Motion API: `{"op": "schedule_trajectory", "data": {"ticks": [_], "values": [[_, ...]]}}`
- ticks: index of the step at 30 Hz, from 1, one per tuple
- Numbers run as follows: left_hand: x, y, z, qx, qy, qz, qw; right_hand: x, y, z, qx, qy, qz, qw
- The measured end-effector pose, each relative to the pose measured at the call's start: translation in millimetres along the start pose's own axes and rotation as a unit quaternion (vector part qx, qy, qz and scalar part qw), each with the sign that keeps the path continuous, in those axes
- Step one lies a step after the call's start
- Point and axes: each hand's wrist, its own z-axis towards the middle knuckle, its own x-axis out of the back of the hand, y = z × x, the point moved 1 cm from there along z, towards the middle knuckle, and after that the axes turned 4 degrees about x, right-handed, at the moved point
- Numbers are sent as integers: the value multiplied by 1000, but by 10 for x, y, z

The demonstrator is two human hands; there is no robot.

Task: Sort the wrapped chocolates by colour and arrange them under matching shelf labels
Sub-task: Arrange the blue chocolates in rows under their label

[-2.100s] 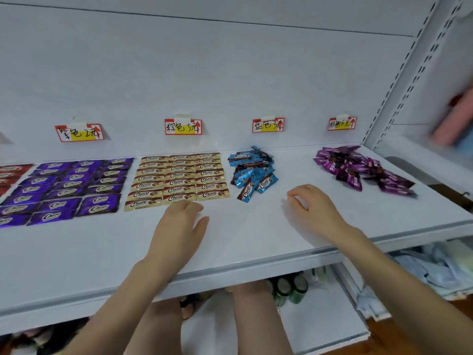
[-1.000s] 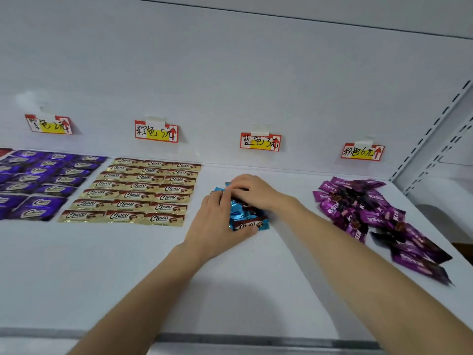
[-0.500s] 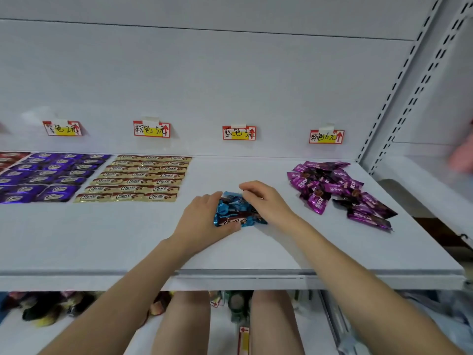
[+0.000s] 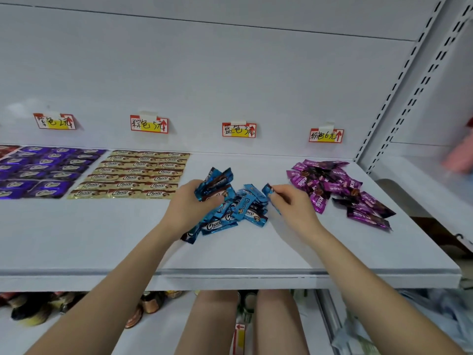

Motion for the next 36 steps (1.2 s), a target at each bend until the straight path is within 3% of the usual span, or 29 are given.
{"op": "schedule_trajectory", "data": {"ticks": [4,10,12,16,21,26,30,32,36], "values": [[28,52,18,60,-24,-166,984,118,-189,-4,-49,-1,182,982],[38,82,171,150,-45,-330,931,91,-374,193,-90,-60,288,952],[40,105,237,166,-50,-360,917,54,-400,270,-74,-83,277,954],[62,142,389,158,-56,-372,913,-30,-382,415,-20,-80,151,985],[147,123,492,132,-48,-344,928,-122,-314,574,-24,-49,126,991],[252,66,480,125,-23,-303,944,-290,-277,816,-52,-64,177,981],[396,-21,442,129,20,-294,947,-521,-277,1119,-77,-88,97,988],[435,-68,428,141,32,-299,943,-619,-281,1238,-108,-90,116,983],[416,-117,431,176,31,-312,933,-698,-289,1381,-173,-79,301,934]]}}
